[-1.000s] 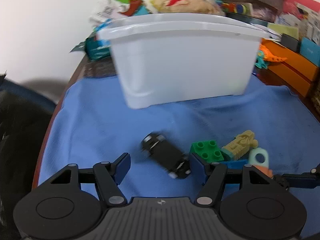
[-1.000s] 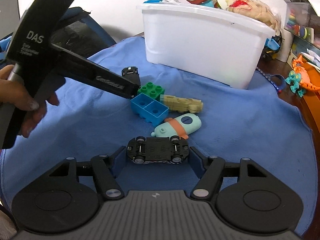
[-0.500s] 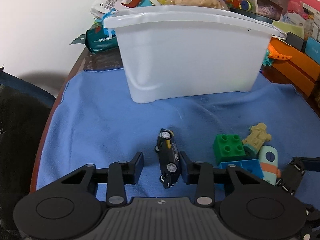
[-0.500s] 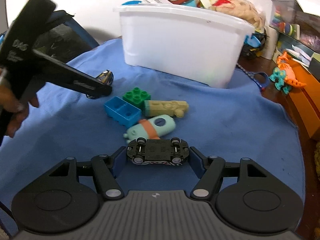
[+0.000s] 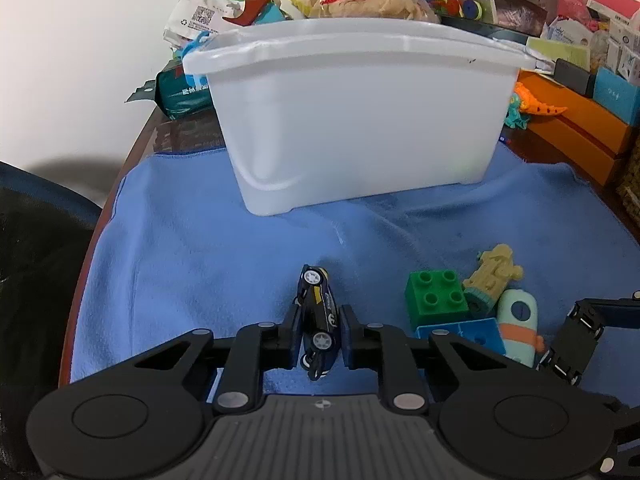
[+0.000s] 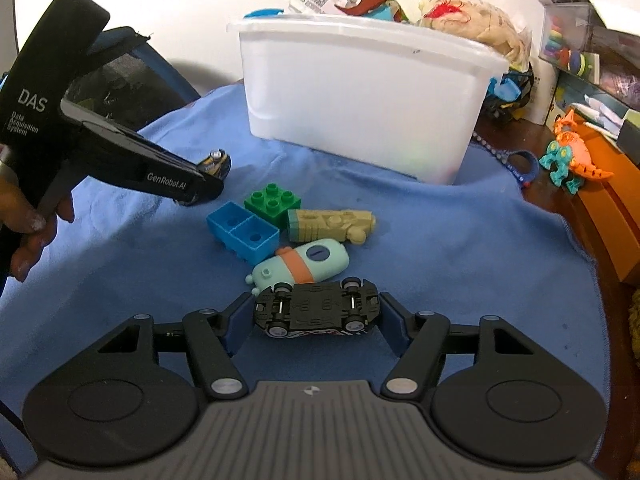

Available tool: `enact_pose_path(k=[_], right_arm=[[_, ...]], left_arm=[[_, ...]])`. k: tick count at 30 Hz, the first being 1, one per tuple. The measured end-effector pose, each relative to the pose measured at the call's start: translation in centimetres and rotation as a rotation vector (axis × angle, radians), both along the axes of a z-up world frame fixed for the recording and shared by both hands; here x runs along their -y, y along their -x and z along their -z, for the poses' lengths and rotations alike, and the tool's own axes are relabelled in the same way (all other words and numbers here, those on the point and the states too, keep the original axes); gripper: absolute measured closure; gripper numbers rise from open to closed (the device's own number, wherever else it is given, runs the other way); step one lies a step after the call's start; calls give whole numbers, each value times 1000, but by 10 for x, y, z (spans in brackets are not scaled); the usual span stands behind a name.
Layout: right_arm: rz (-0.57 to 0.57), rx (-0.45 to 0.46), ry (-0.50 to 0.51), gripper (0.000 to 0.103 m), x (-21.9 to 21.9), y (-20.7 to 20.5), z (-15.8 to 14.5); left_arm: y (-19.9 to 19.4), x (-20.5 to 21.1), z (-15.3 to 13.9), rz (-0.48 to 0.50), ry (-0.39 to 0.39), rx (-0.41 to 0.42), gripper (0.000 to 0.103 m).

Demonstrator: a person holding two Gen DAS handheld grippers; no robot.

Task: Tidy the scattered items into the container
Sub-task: 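Grasp a black car with the right tool while the left tool grasps another black car, then carry both black cars over the bin and open both tools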

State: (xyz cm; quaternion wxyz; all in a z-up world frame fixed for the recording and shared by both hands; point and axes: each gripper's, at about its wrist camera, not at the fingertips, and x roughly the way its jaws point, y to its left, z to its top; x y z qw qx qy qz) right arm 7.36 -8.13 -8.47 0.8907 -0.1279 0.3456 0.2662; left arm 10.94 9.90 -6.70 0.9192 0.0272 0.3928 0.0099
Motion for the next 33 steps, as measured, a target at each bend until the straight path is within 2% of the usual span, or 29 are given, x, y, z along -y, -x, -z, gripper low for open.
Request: enact_pose_path(k=[4,10,11,13,15,16,18,19,20,22,25,26,28,29,31,33], right_arm=[[6,12,-4,35,1,0,-4],[16,12,-15,35,5,0,-6],[16,13,-16,35,6,0,-6],[17,12,-17,35,7,0,-6],[15,13,-17,35,7,1,-6],[15,13,-17,35,7,1,-6],[16,8,-16,35,8,1,-5],[18,7,-17,35,8,1,-5],[19,8,-18,35,9,1,-5],[20,10,-16,35,9,2,-6],[20,8,-17,35,10,2,-5],[19,6,-15,35,9,2,-5],[17,2,-14,35,10,3,-4],[16,1,-12,35,10,3,-4],[13,-2,-9,35,10,3,-3],[11,0,-10,35,11,4,-4]], left_arm=[[-1,1,-3,-5,6,4,83],[-1,4,2,1,-39,-2,81],[-4,5,6,-7,-62,-23,77],[-2,4,7,-35,-78,-6,61],[-2,-1,8,-89,-86,-2,34],[-2,-5,9,-111,-75,-5,31],[-2,-16,9,-137,-22,-8,31],[-2,-17,9,-145,-19,-6,31],[-1,-16,9,-142,-38,-2,31],[0,-11,10,-120,-78,16,41],[-1,-8,9,-105,-83,10,45],[-2,-8,8,-102,-75,4,50],[-3,-7,7,-102,-77,-2,64],[-4,-5,6,-100,-96,-4,85],[-4,0,6,-97,-130,6,84],[-3,0,3,-71,-106,15,85]])
